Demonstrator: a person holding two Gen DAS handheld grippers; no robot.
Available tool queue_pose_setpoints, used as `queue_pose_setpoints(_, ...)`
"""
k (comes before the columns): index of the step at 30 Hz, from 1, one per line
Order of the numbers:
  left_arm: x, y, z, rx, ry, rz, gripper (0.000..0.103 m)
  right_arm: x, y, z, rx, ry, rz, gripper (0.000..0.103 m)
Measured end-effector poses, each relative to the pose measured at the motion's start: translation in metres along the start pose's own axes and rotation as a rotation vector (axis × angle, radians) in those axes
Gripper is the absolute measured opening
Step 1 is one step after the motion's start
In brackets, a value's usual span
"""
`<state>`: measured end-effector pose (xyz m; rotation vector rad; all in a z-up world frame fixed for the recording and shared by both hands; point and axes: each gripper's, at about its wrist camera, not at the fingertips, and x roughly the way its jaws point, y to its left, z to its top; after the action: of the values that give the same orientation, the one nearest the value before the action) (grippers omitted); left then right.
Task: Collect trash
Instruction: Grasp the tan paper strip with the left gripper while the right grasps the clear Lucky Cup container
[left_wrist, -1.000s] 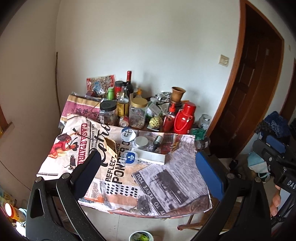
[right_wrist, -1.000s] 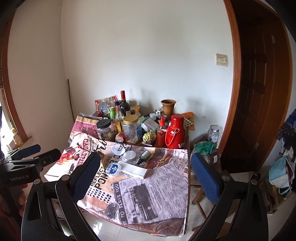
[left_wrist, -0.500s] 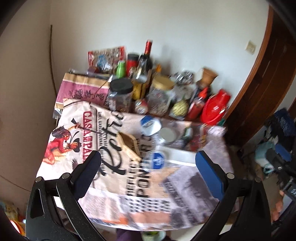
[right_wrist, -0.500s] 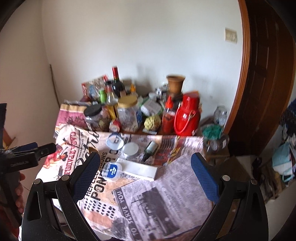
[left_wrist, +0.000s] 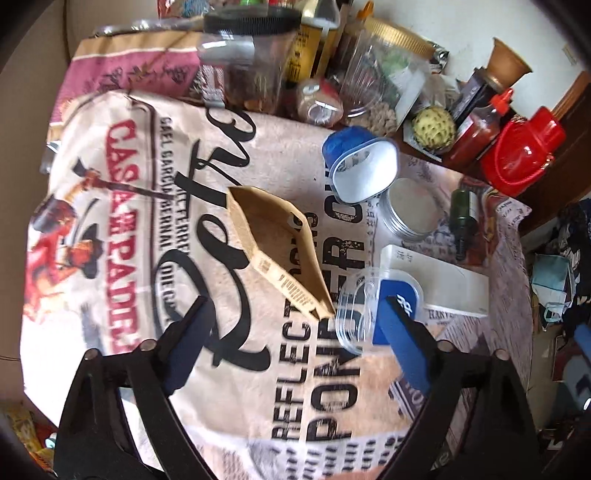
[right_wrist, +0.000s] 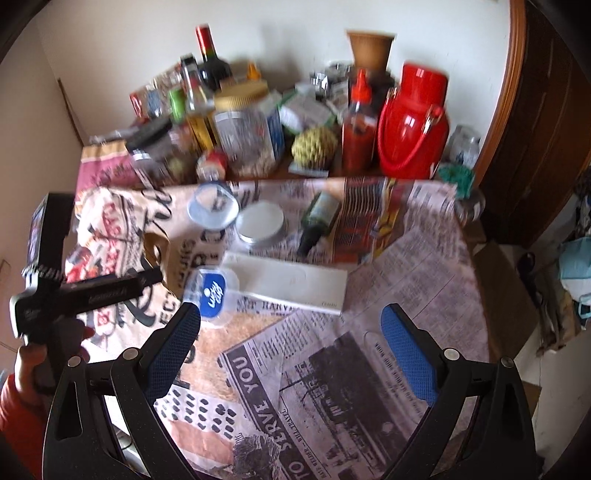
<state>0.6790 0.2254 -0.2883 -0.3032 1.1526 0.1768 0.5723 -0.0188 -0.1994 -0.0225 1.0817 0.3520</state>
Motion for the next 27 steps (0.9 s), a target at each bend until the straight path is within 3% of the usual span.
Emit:
queue_pose_setpoints(6,0.034,-0.001,0.006,-0.043,-0.02,0.011,0.074,0.041,0.001,-0.004,0.004,0.086,0.049,0.097)
queue_pose_setpoints(9,0.045,0.003,0.007,-0.056,-0.004,0.014,0.058,0.06,0.004,-0.004,0.035,0.134,0.105,0.097)
queue_pose_setpoints(11,0.05,0.005,0.006,-0.06,0.01,0.005,0.041,0.072,0.005,-0.005,0.063,0.159,0.145,0.097)
queue_pose_setpoints(19,0.044,0.021,-0.006,0.01,0.018,-0.041,0.009,0.114,0.025,-0.002,0.137,0.245,0.256,0.087)
queue_pose_setpoints(27,0.026,0.047,-0.008,-0.009,0.0,-0.059,0.004,0.136,0.049,-0.001,0.139,0.272,0.285,0.075)
